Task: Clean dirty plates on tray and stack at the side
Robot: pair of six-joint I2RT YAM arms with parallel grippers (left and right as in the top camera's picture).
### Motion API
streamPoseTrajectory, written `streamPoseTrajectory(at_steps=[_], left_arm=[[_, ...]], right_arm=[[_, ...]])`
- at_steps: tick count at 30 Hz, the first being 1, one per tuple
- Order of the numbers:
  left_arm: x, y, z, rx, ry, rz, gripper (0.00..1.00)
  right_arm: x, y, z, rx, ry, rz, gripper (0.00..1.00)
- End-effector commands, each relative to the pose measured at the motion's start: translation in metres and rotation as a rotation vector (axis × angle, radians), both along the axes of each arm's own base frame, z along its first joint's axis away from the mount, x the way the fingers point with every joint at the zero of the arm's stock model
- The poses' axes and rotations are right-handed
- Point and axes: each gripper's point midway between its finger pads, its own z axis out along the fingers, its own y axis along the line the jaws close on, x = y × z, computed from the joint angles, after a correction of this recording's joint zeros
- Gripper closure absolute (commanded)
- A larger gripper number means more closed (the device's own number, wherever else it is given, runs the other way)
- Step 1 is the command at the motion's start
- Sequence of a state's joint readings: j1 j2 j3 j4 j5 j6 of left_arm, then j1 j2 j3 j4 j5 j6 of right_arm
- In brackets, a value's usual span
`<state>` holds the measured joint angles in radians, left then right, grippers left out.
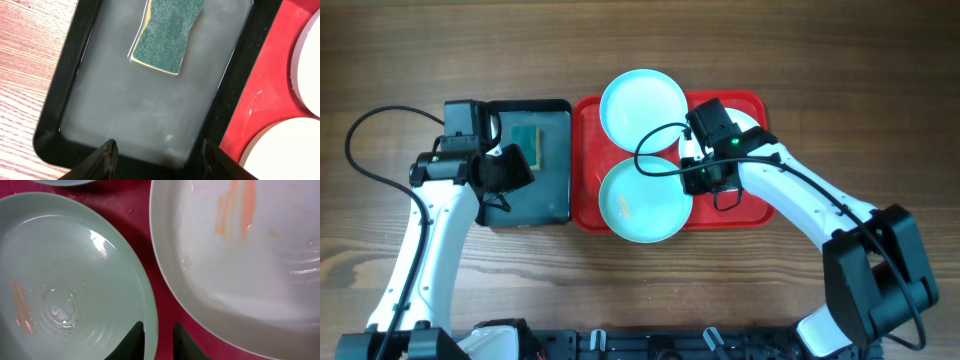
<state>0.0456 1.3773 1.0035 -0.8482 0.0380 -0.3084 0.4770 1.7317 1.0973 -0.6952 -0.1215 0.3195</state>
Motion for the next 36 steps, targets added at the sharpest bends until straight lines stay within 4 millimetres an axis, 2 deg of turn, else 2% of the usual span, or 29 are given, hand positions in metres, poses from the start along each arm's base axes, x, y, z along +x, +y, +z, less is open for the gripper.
streamPoseTrajectory(at_steps=[1,10,16,27,28,29,31,34,36], left_arm=[[0.003,0.001,0.001,0.019,-0.003,-0.016,0.49],[0.003,0.001,0.001,0.019,-0.003,-0.016,0.49],[0.003,0.001,0.001,0.019,-0.004,-0.016,0.49],[0.003,0.001,0.001,0.019,-0.004,-0.016,0.49],[0.003,0.001,0.001,0.019,-0.004,-0.016,0.49],[0.004,0.001,0.001,0.02,-0.008,-0.016,0.49],[0.01,0.001,0.003,0.031,-0.032,-0.046,0.52],[0.034,0.003,0.012,0.079,-0.129,-0.134,0.7],[0.052,0.004,0.021,0.083,-0.182,-0.132,0.74]], right_arm=[[-0.004,-0.004,-0.007,-0.023,0.0,0.005,0.8],[-0.015,0.002,-0.019,-0.001,0.014,0.031,0.81],[-0.015,0.003,-0.019,0.005,0.017,0.029,0.91],[-0.019,0.005,-0.019,0.02,0.036,0.031,0.91],[-0.019,0.005,-0.019,0.02,0.036,0.031,0.96],[-0.019,0.005,-0.019,0.02,0.036,0.031,0.96],[-0.019,0.005,-0.019,0.02,0.035,0.031,0.96],[-0.019,0.005,-0.019,0.02,0.037,0.031,0.96],[-0.019,0.005,-0.019,0.021,0.036,0.029,0.96]])
